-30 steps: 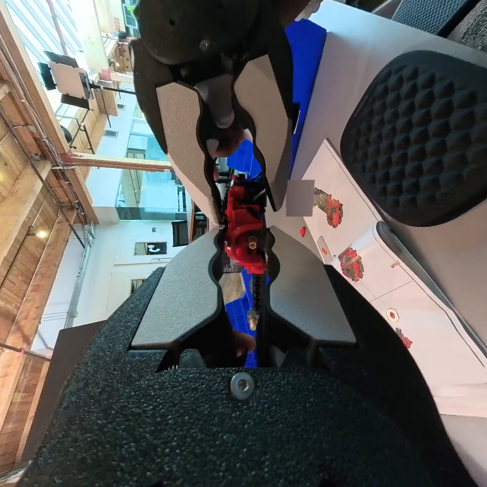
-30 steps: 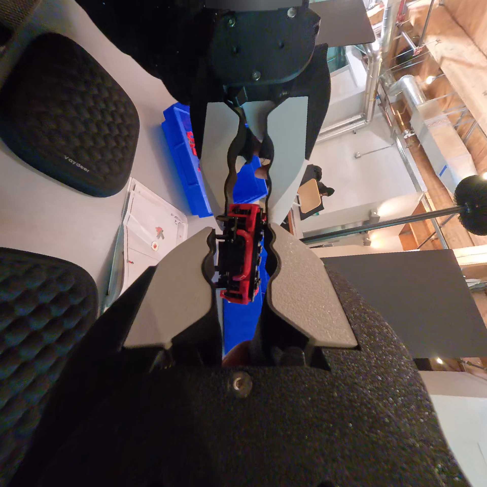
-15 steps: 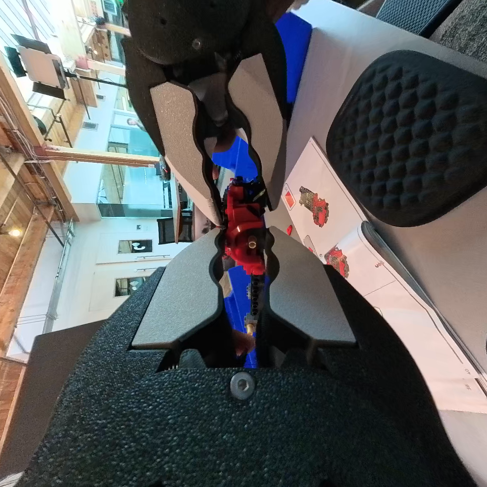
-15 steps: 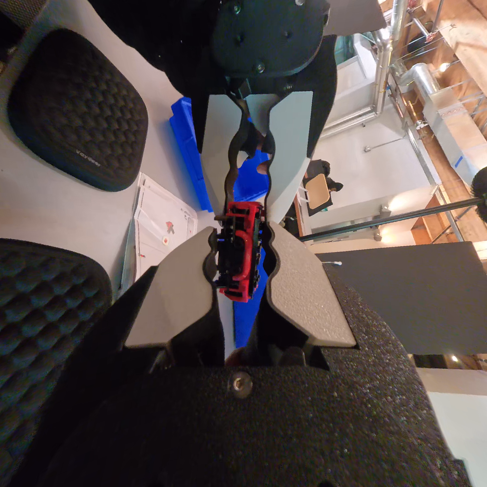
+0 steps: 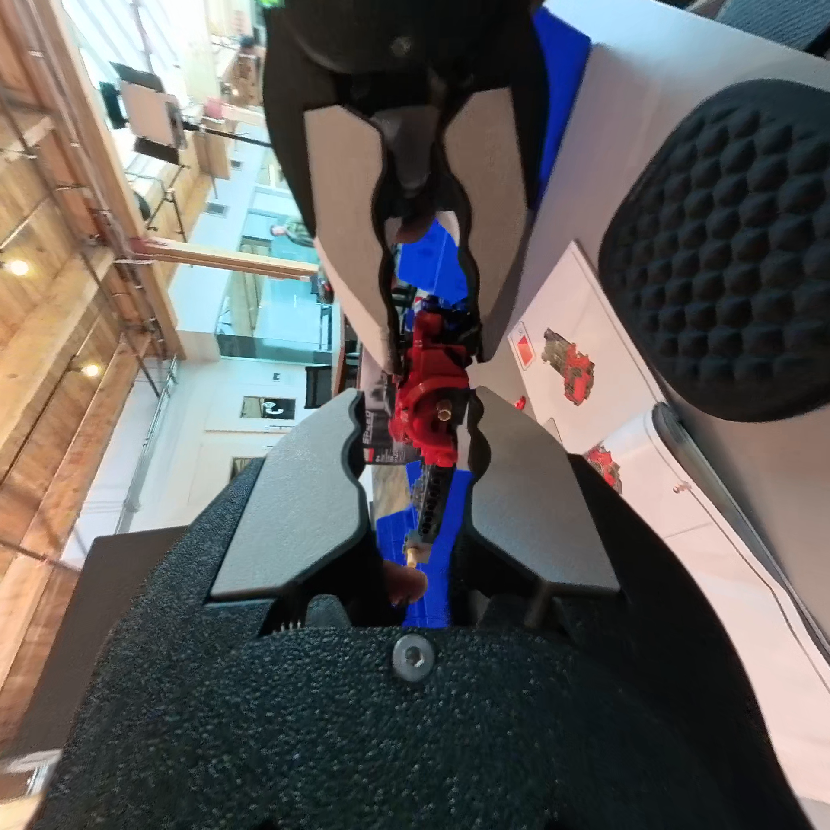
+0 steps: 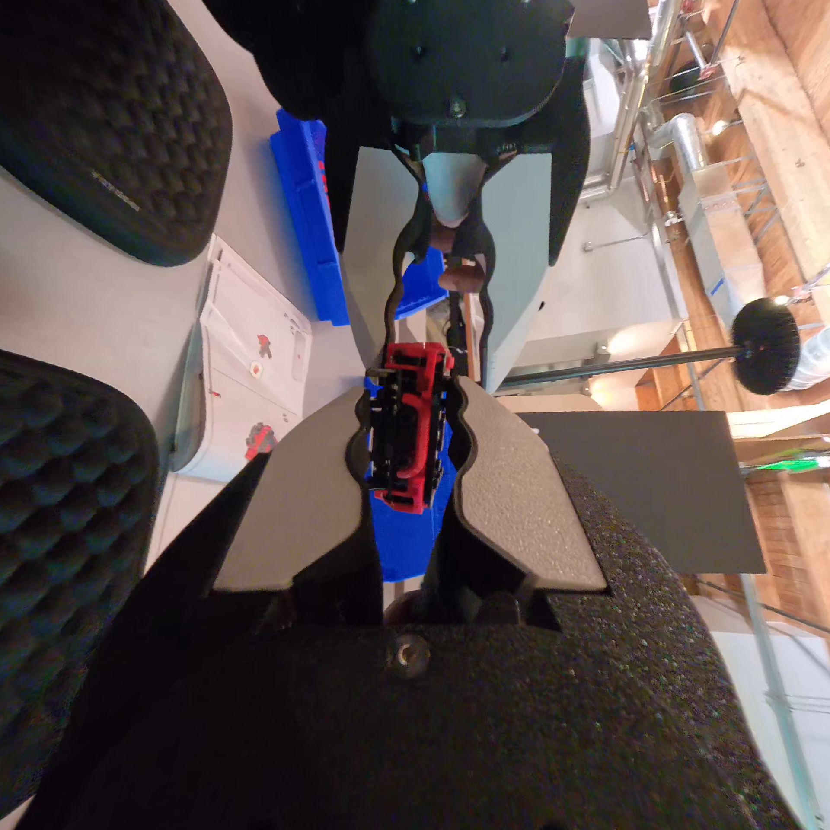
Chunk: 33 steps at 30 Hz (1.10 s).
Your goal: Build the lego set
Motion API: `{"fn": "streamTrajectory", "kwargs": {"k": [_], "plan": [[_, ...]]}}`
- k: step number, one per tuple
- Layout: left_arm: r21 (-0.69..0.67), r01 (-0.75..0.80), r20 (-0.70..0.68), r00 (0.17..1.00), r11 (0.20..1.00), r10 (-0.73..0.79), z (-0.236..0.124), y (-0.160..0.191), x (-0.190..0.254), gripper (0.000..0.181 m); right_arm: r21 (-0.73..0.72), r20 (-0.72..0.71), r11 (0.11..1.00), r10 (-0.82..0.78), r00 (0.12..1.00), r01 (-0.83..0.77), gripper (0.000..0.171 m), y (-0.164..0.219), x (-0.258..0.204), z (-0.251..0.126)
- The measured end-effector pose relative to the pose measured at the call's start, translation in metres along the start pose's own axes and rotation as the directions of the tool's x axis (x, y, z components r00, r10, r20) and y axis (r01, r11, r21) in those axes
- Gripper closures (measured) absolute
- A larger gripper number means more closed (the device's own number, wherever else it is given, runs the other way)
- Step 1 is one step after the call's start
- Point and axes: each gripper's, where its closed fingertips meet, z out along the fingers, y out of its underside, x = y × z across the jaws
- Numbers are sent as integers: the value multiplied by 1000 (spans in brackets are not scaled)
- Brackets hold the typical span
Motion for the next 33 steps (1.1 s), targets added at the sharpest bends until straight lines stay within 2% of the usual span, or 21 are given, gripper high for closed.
{"fn": "streamTrajectory", "kwargs": {"k": [4,9,12,20,24,27,30,33], "plan": [[25,15,52,999,1000,-16,-4,-2,-6,138,-6,-16,1000,-23,1000,23,139,-1,3,-1],[30,-69,41,997,997,68,-3,-5,0,153,-18,-14,999,-48,999,48,139,-2,4,-1],[54,-64,35,997,997,62,-4,-6,2,154,-22,-3,998,-52,999,52,139,-3,3,-1],[55,52,-45,998,997,-49,-5,-6,5,154,-23,35,1000,-19,999,20,139,-4,-1,0],[70,71,-34,997,995,-69,-5,-5,6,154,-18,34,999,-27,999,27,139,-5,-1,1],[82,141,-55,989,987,-137,-4,-3,7,154,-16,62,998,66,996,-65,139,-3,-1,4],[110,250,-64,968,962,-244,-4,2,5,154,4,46,990,140,989,-141,126,-4,9,2],[137,357,-80,934,924,-349,-7,9,3,154,71,46,971,224,974,-227,129,-10,21,-5]]}}
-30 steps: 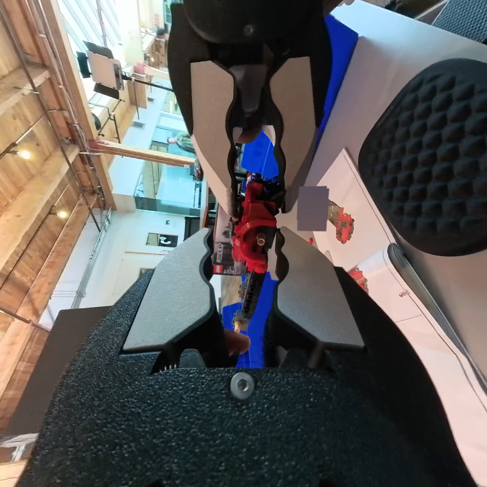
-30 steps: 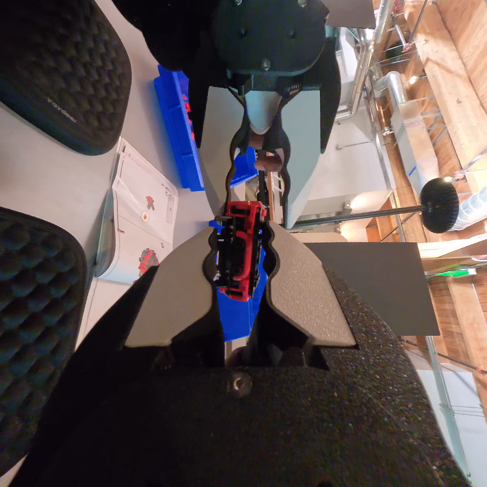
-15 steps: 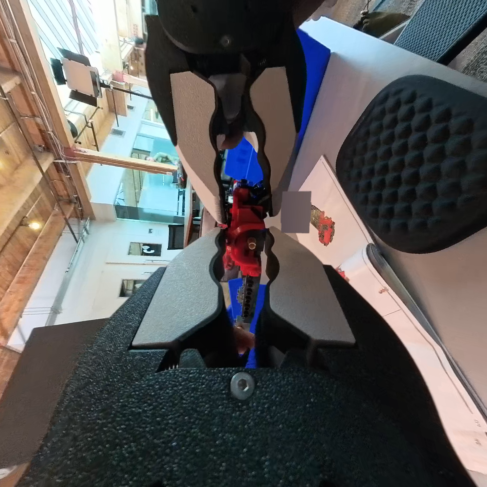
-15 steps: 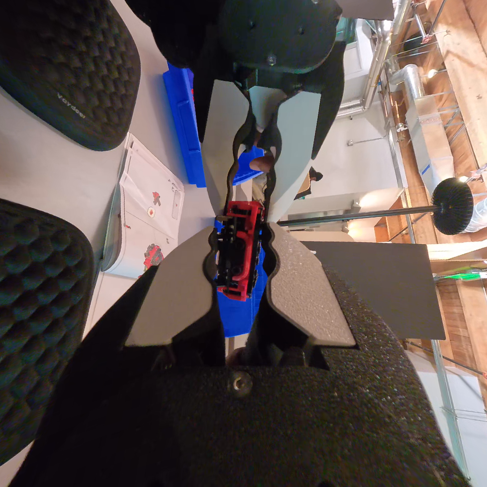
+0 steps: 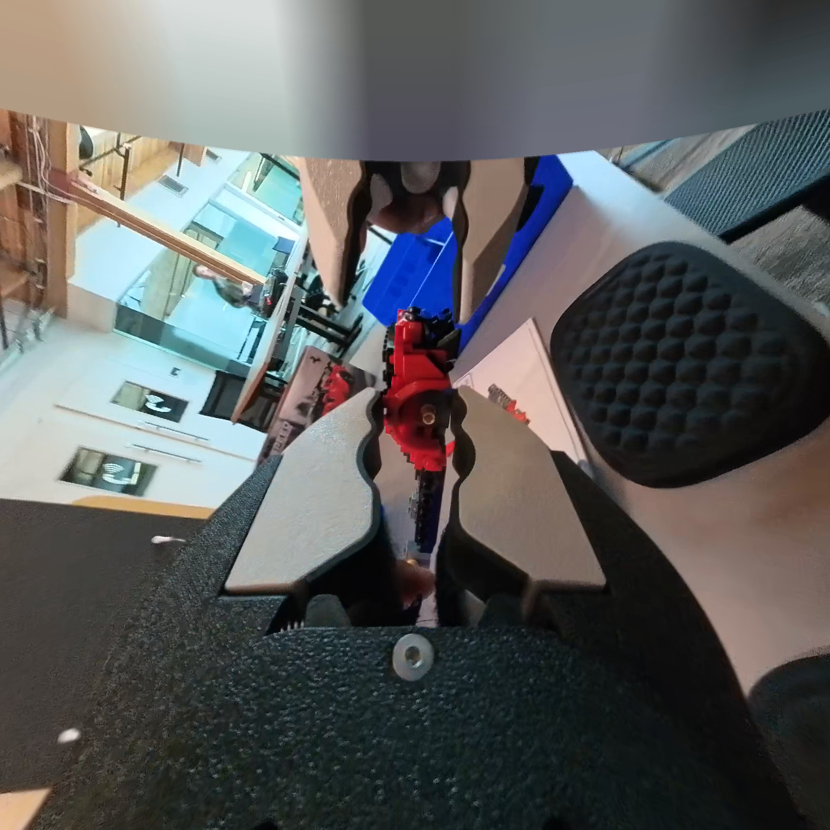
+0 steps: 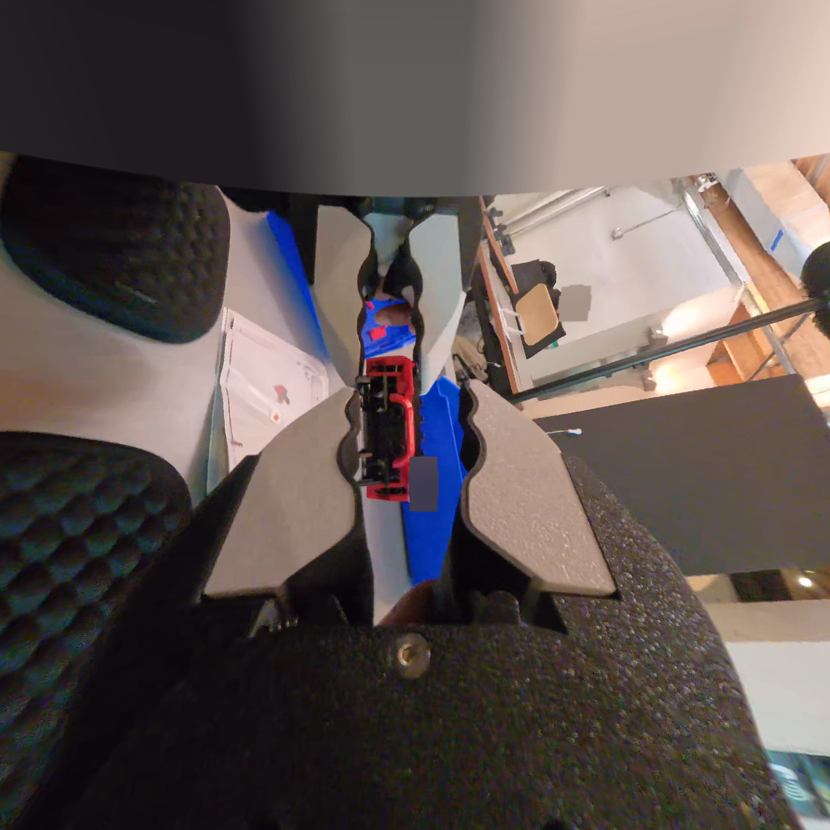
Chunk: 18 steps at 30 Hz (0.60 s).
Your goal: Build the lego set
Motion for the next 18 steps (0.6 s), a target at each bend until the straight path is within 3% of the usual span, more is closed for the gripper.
{"fn": "streamTrajectory", "kwargs": {"k": [7,11,18], "plan": [[33,88,-31,996,996,-87,0,-3,1,154,-72,93,997,39,995,-32,126,7,-11,12],[39,95,-39,995,995,-94,0,-6,1,154,-84,85,996,5,996,2,139,9,-10,16],[25,141,-43,989,990,-140,1,-5,3,154,-125,114,992,10,993,5,140,13,-12,16]]}}
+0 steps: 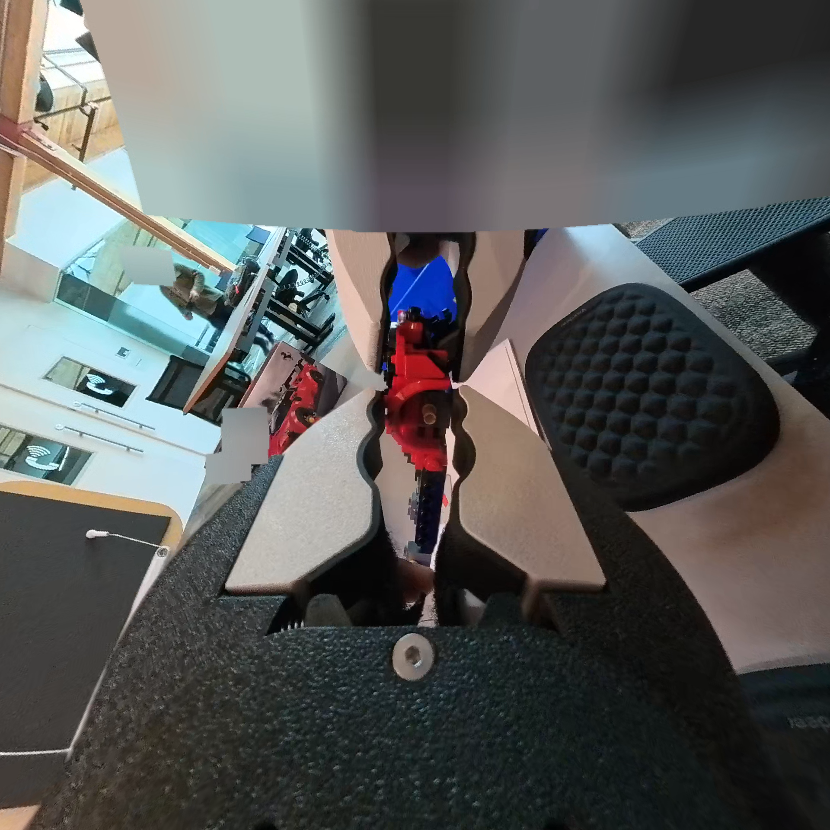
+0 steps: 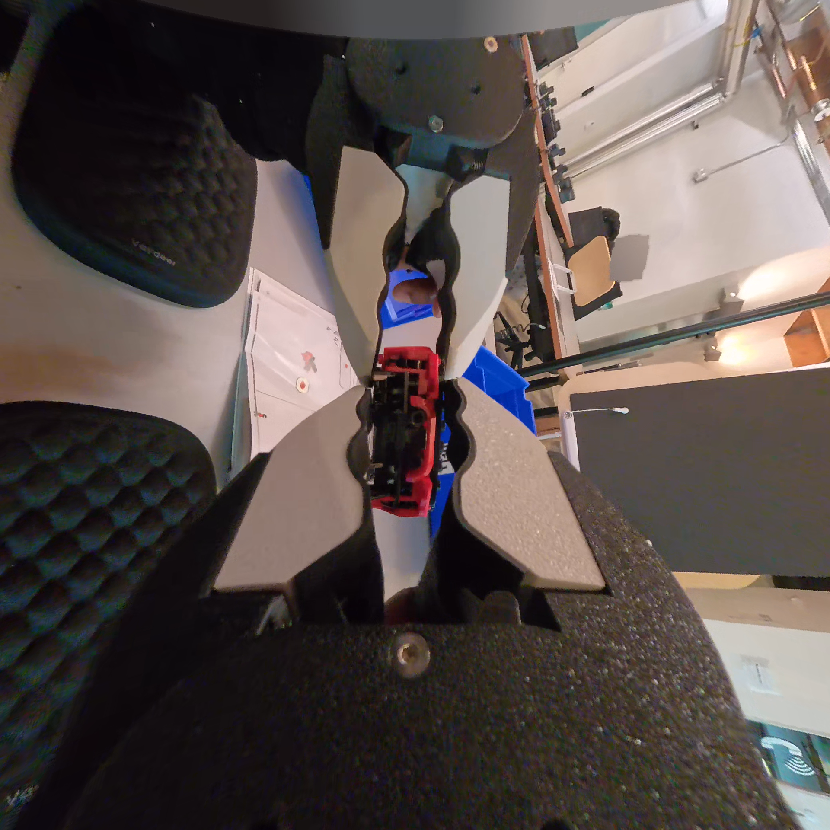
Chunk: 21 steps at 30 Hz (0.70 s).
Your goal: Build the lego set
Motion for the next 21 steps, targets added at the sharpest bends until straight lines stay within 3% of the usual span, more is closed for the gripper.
{"fn": "streamTrajectory", "kwargs": {"k": [6,7,9,12,15,21], "plan": [[45,25,21,999,999,-26,-2,2,-1,154,12,-15,999,31,999,-31,140,-1,2,3],[75,33,30,999,997,-36,-4,1,-3,154,32,-27,998,58,998,-57,135,-4,5,2],[136,63,48,996,989,-70,-10,0,-7,154,95,-43,988,126,991,-122,109,-11,12,-4],[282,87,33,994,955,-100,-24,-10,-7,154,273,-55,943,214,975,-191,114,-24,20,-22],[427,85,22,994,900,-104,-39,-26,-5,154,360,-26,905,251,968,-225,121,-24,19,-30],[501,32,1,999,865,-37,-47,-41,5,154,464,23,863,216,976,-202,125,-40,12,-30]]}}
